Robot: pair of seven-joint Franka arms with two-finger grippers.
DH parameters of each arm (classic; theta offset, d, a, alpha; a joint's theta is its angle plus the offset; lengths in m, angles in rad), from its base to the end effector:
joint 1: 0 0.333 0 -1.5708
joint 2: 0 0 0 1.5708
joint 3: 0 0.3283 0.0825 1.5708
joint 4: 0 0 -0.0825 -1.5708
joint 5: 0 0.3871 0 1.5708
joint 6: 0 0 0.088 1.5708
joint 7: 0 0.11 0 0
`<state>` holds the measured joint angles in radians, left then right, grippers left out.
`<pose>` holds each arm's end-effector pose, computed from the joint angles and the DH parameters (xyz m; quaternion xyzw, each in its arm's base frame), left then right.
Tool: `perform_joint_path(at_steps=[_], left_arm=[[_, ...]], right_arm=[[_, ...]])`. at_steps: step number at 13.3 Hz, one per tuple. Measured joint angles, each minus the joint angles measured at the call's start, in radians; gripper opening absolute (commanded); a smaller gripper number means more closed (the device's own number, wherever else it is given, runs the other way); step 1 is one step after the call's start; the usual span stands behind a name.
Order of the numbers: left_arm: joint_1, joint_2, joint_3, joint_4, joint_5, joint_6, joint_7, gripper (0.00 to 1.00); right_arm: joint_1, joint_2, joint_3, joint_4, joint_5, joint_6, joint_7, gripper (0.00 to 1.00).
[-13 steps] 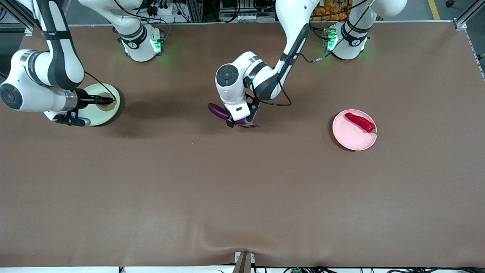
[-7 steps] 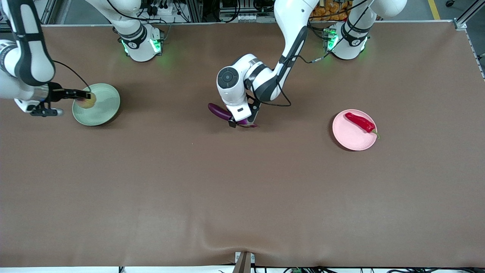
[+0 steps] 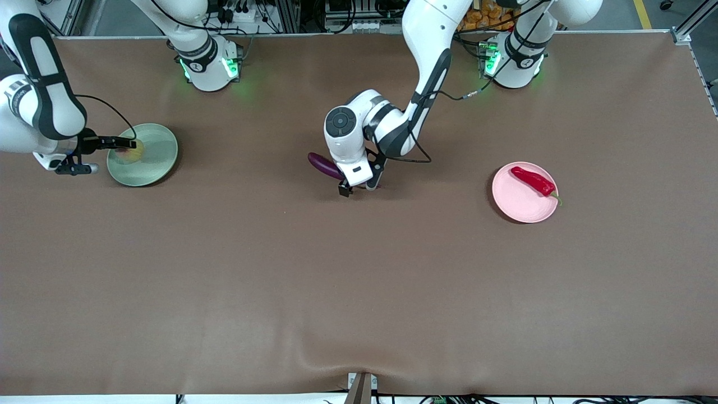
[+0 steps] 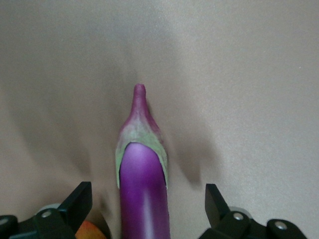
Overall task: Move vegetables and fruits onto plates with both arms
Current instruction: 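Release the peach on the green plate while the left gripper grasps the eggplant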
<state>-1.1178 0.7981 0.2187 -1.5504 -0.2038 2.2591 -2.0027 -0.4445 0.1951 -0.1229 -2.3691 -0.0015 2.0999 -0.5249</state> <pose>0.4175 -0.5702 0.1827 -0.8305 -0.5560 0.0012 0.0331 0.3825 -0.2457 0.2227 -0.9730 0.0218 0.2024 0.1086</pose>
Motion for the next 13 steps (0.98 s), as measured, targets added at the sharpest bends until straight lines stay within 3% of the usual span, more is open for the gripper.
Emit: perform_joint_path(at_steps=[1,2,3,7,10,13], left_arm=[[0.000,0.003,0.000,0.000,0.023,0.000,0.000,0.48],[-0.001,0.006,0.000,0.000,0.044,0.000,0.000,0.28],[-0.001,0.008,0.000,0.000,0.055,0.001,0.000,0.21],[-0.001,0.008,0.000,0.005,0.061,0.001,0.002,0.21],[-0.001,0.007,0.022,0.039,0.061,0.018,-0.002,0.21],[0.006,-0.013,0.091,0.115,0.060,-0.001,-0.009,0.21]], right_arm=[[-0.001,0.000,0.000,0.002,-0.001,0.001,0.000,0.60],[-0.003,0.000,0.000,0.005,-0.003,0.003,0.000,0.92],[-0.007,0.000,0.000,0.005,-0.003,0.006,0.000,1.00],[-0.009,0.001,0.010,0.048,-0.006,-0.029,-0.017,1.00],[0.040,-0.003,0.026,0.237,-0.006,-0.306,-0.022,1.00],[0.145,-0.009,0.032,0.447,-0.004,-0.554,0.108,1.00]])
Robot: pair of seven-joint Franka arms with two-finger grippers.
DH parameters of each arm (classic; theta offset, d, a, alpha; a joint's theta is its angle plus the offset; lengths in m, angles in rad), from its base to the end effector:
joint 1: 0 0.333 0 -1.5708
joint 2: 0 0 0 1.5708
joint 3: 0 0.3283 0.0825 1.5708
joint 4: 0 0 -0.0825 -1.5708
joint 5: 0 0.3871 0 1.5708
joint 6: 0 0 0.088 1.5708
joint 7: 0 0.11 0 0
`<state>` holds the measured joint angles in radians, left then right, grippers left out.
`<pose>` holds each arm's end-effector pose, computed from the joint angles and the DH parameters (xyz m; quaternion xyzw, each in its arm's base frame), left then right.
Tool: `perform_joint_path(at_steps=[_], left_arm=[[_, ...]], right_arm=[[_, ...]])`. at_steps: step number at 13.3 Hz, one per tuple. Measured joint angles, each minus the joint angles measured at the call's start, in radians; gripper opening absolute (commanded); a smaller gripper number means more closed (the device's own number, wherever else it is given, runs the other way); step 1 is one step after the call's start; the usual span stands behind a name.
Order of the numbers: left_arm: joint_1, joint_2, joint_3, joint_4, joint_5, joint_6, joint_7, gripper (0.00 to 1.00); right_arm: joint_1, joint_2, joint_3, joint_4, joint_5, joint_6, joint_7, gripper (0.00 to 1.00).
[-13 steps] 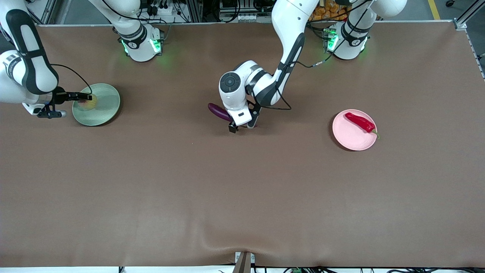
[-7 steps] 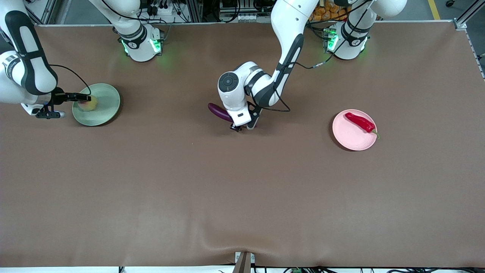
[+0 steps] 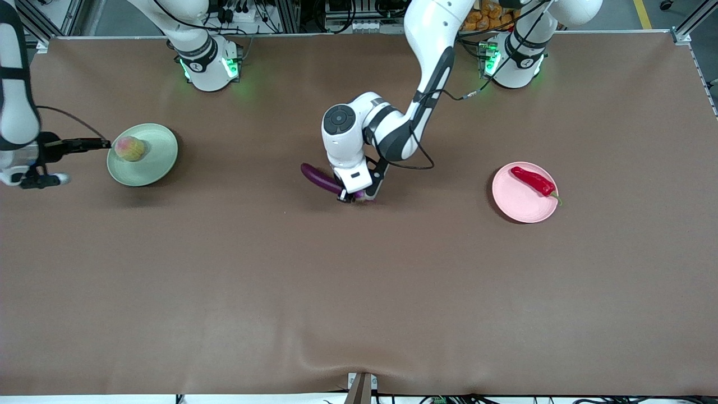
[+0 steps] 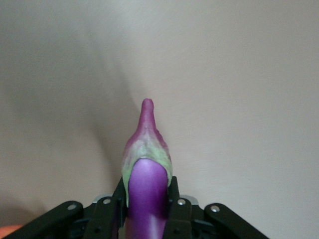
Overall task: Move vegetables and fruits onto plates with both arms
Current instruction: 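Carry the eggplant to the pink plate while the right gripper reaches the apple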
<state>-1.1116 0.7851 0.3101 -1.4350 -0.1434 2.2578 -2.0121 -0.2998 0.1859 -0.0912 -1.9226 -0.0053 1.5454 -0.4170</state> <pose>0.4792 -0.5682 0.2514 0.8227 0.5651 0.0556 0.0291 0.4923 -0.2020 0.3734 -0.9606 -0.0116 0.2594 0.0991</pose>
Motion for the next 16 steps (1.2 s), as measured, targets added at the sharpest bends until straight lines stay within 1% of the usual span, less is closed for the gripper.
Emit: perform_joint_path(at_steps=[2,3,5,7,8,10,12,14,16], left_arm=[[0.019,-0.060,0.015,0.021,0.000,-0.081,-0.013,0.21],[0.038,-0.096,0.019,0.023,0.000,-0.116,-0.017,0.21],[0.092,-0.157,0.033,0.023,0.001,-0.189,-0.018,0.21],[0.162,-0.190,0.054,0.020,0.006,-0.285,0.001,0.21],[0.211,-0.196,0.059,0.018,0.007,-0.328,0.047,0.21],[0.325,-0.195,0.059,0.006,0.007,-0.389,0.218,0.21],[0.415,-0.194,0.058,-0.016,0.007,-0.425,0.380,0.21],[0.478,-0.193,0.059,-0.053,0.027,-0.439,0.509,0.21],[0.544,-0.199,0.060,-0.102,0.071,-0.451,0.633,0.21]], right_arm=[[0.090,0.000,0.006,0.073,0.022,-0.091,0.147,1.00],[0.133,0.000,0.008,0.093,0.039,-0.111,0.220,1.00],[0.217,0.000,0.010,0.109,0.074,-0.120,0.353,1.00],[0.292,0.002,0.011,0.118,0.119,-0.120,0.476,1.00],[0.319,0.003,0.012,0.121,0.153,-0.120,0.532,1.00],[0.350,0.004,0.012,0.124,0.225,-0.124,0.626,1.00],[0.380,0.006,0.012,0.123,0.321,-0.129,0.729,1.00],[0.484,0.010,0.013,0.122,0.393,-0.079,0.929,1.00],[0.652,0.023,0.017,0.114,0.414,0.043,1.139,1.00]])
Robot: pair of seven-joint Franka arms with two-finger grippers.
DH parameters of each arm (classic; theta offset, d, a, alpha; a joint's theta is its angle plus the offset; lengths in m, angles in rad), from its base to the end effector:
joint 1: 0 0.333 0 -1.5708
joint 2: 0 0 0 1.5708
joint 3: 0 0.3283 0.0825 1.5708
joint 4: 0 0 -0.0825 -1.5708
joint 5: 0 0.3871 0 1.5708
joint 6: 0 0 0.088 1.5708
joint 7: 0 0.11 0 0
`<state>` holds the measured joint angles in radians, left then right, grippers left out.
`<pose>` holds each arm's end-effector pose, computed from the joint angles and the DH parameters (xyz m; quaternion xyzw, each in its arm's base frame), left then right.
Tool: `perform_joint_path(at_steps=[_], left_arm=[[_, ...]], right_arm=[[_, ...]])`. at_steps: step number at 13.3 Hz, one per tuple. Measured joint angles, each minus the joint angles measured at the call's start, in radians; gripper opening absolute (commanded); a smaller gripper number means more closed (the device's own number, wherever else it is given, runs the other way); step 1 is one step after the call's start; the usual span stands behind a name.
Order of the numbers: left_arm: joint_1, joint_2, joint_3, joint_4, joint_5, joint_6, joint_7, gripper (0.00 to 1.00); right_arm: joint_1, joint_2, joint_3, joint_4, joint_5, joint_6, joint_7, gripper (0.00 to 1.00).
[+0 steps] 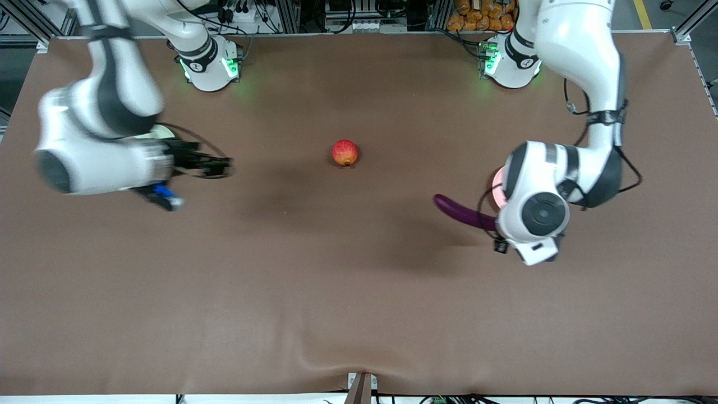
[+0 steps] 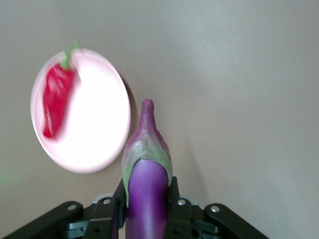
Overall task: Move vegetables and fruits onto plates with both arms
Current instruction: 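Carry the eggplant to the pink plate while the right gripper reaches the apple, then release the eggplant on the pink plate while the right gripper grasps the apple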
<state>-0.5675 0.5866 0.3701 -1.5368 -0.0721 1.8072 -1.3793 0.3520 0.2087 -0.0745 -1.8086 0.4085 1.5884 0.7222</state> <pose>0.6511 -0.1728 0.3166 -0.8210 -0.5497 0.0472 0.1471 0.5373 0.2001 0.4154 -0.9243 0.2576 0.2735 0.0670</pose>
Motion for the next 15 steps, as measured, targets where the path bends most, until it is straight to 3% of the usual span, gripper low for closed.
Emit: perform_joint_path(at_steps=[4,7,10,15], left_arm=[[0.168,-0.030,0.000,-0.077,0.050,-0.001,0.276,0.21],[0.197,-0.035,-0.008,-0.127,0.086,-0.003,0.334,0.21],[0.156,-0.020,-0.026,-0.176,0.116,-0.001,0.317,0.21],[0.157,0.030,-0.024,-0.198,0.121,0.002,0.244,0.22]], right_arm=[[0.286,0.096,0.003,-0.038,0.042,0.300,0.355,1.00],[0.436,0.203,0.002,-0.040,0.048,0.511,0.508,1.00],[0.504,0.261,0.000,-0.039,0.048,0.569,0.529,1.00],[0.541,0.270,-0.002,-0.036,0.045,0.565,0.512,1.00]])
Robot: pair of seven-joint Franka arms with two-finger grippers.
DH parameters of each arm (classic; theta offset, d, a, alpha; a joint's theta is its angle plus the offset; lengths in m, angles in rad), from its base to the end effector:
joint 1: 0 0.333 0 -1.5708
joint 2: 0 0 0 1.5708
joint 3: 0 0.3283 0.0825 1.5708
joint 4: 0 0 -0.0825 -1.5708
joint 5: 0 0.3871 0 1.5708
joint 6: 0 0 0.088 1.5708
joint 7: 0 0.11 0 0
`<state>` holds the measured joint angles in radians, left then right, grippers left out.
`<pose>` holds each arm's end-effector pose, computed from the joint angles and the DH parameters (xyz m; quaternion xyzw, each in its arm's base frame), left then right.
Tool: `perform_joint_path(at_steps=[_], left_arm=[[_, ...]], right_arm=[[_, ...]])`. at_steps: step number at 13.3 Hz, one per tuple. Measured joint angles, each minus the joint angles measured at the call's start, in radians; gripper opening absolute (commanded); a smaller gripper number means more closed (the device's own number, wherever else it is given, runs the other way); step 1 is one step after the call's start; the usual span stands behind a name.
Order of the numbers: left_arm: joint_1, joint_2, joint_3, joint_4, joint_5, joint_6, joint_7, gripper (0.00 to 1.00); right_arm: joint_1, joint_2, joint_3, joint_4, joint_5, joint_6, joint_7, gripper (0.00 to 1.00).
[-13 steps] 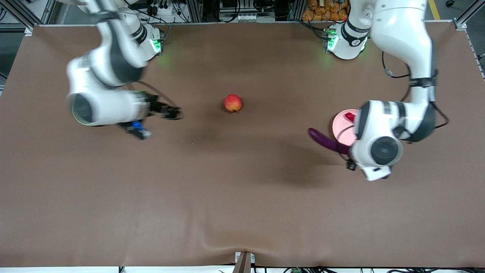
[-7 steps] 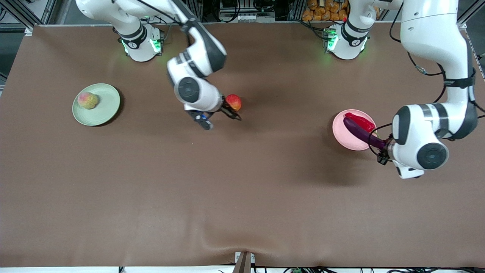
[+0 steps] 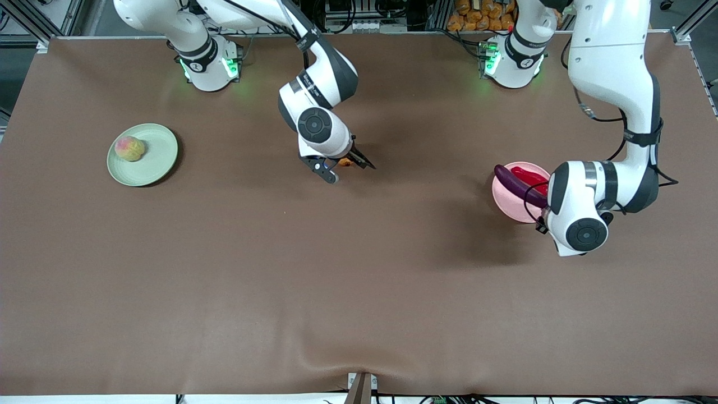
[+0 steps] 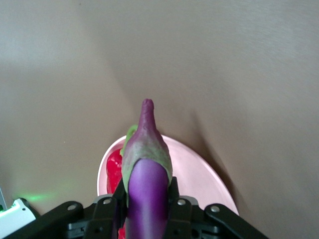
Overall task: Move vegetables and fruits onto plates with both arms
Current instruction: 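Release the eggplant on the pink plate while the right gripper grasps the apple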
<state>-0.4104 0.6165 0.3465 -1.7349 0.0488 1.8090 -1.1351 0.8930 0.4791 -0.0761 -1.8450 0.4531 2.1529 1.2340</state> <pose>0.6111 -0.0491 0.2204 -0.8334 -0.4768 0.1365 0.2439 0.4181 0.4774 0.2616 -0.9251 0.3350 0.1780 0.0133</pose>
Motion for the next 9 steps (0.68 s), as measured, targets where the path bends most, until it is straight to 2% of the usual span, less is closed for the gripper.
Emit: perform_joint_path(at_steps=[4,6,7,9], left_arm=[[0.023,0.015,0.000,-0.001,0.000,0.006,-0.114,0.22],[0.022,0.017,-0.002,-0.006,0.000,0.006,-0.147,0.22],[0.022,0.018,-0.004,-0.011,0.000,0.007,-0.156,0.30],[0.022,0.019,-0.007,-0.024,0.000,0.012,-0.161,0.30]], right_arm=[[0.044,0.000,-0.001,0.000,-0.010,-0.007,-0.120,1.00],[0.070,0.000,-0.001,-0.001,-0.070,-0.010,-0.164,1.00],[0.081,0.001,-0.001,-0.004,-0.105,-0.011,-0.170,1.00],[0.094,0.003,-0.001,-0.014,-0.147,-0.012,-0.179,1.00]])
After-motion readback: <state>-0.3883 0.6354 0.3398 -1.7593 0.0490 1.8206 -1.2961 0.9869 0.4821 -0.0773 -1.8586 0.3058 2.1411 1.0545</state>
